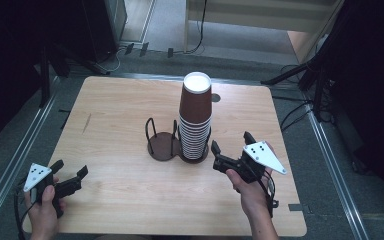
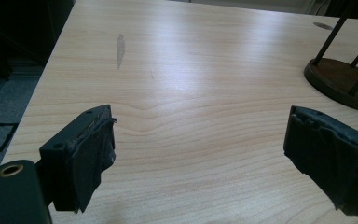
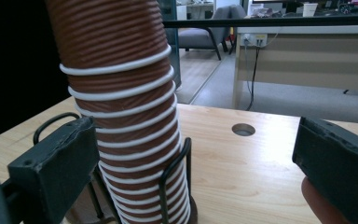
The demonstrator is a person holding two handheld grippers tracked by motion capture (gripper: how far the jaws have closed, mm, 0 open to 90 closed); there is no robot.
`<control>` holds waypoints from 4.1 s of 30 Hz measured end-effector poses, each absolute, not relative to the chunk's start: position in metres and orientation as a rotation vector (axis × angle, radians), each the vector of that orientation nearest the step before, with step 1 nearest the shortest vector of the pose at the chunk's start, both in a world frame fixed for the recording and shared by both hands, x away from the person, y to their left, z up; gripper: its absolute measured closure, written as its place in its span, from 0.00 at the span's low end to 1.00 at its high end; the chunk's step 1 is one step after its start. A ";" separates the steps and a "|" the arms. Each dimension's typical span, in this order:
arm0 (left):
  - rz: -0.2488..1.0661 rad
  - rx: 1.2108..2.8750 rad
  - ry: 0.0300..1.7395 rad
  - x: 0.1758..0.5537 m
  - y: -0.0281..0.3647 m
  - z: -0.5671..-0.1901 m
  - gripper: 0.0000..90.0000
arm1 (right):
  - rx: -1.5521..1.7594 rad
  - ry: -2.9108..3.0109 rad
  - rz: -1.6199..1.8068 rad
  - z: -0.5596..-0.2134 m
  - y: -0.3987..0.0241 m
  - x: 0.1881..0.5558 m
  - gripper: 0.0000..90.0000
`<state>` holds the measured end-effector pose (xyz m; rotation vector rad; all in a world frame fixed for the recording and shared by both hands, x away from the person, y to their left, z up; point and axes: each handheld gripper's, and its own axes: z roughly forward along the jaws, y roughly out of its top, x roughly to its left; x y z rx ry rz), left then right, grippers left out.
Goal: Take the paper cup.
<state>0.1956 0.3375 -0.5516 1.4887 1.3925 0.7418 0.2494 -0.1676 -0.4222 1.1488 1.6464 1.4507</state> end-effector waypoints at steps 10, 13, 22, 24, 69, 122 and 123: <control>0.745 1.494 1.393 0.196 0.337 -0.551 0.10 | 1.154 1.662 1.480 -0.422 -0.157 0.254 0.00; 0.747 1.497 1.392 0.196 0.337 -0.551 0.10 | 1.156 1.659 1.486 -0.422 -0.154 0.254 0.00; 0.744 1.494 1.396 0.196 0.337 -0.551 0.10 | 1.130 1.648 1.499 -0.407 -0.146 0.257 0.00; 0.744 1.493 1.395 0.196 0.337 -0.551 0.10 | 1.126 1.647 1.497 -0.404 -0.144 0.258 0.00; 0.737 1.496 1.397 0.197 0.338 -0.552 0.10 | 1.142 1.659 1.504 -0.388 -0.097 0.293 0.00; 0.732 1.494 1.402 0.198 0.338 -0.552 0.10 | 1.102 1.557 1.471 -0.373 -0.073 0.310 0.11; 0.732 1.494 1.402 0.198 0.338 -0.552 0.10 | 1.101 1.552 1.474 -0.369 -0.073 0.310 0.11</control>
